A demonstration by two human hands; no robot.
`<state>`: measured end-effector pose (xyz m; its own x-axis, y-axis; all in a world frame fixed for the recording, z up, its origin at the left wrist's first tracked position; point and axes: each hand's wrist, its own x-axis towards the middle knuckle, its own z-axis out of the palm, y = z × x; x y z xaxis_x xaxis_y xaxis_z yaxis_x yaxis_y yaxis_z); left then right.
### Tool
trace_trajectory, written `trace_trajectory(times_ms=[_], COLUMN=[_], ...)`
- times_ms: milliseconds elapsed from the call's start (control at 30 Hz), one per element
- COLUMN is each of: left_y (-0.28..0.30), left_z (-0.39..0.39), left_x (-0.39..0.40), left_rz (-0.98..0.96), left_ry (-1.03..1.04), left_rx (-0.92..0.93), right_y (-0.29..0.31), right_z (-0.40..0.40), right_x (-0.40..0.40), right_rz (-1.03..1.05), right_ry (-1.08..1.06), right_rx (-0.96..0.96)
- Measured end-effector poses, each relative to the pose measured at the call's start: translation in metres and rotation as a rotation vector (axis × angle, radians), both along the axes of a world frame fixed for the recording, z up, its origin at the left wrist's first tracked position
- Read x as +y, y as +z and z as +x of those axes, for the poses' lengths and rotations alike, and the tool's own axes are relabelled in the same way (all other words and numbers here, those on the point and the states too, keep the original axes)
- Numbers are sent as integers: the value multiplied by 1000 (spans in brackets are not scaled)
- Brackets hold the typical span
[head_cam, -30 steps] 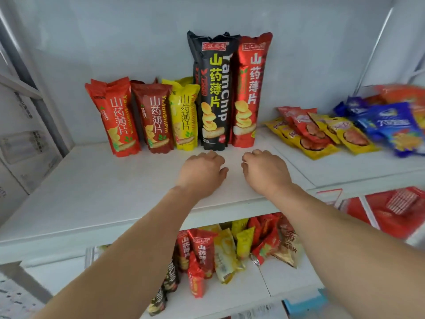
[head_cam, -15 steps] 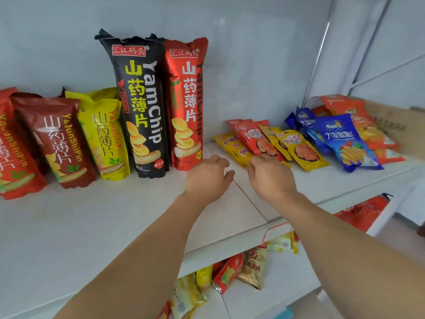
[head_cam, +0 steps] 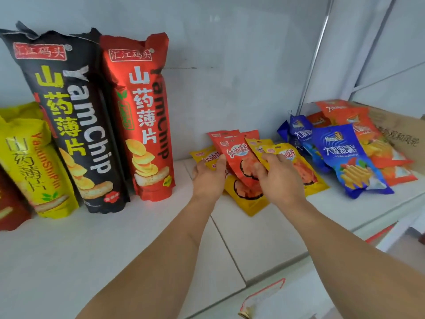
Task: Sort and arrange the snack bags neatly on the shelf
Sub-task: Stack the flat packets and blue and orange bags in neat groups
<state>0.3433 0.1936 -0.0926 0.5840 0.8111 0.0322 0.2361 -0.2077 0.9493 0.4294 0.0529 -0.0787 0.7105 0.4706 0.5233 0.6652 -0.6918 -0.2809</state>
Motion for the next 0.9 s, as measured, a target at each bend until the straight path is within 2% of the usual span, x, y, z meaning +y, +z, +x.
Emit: trace_trajectory(times_ms=[133,333,667,900], left_y=[-6,-12,-9,-15], left_z=[34,81,152,151], left_x=[-6,-24,-60,-44], left_rz=[-62,1,40,115], left_ry=[99,206,238,228], left_rx=[-52,-63,-65,-77], right_y=[0,-10,-16,-13], right_z=[36,94,175,179], right_x=[4,2,-12,0], right_rz=[72,42,56,12], right_ry=[47,165,215,224], right_rx=[71,157,148,75])
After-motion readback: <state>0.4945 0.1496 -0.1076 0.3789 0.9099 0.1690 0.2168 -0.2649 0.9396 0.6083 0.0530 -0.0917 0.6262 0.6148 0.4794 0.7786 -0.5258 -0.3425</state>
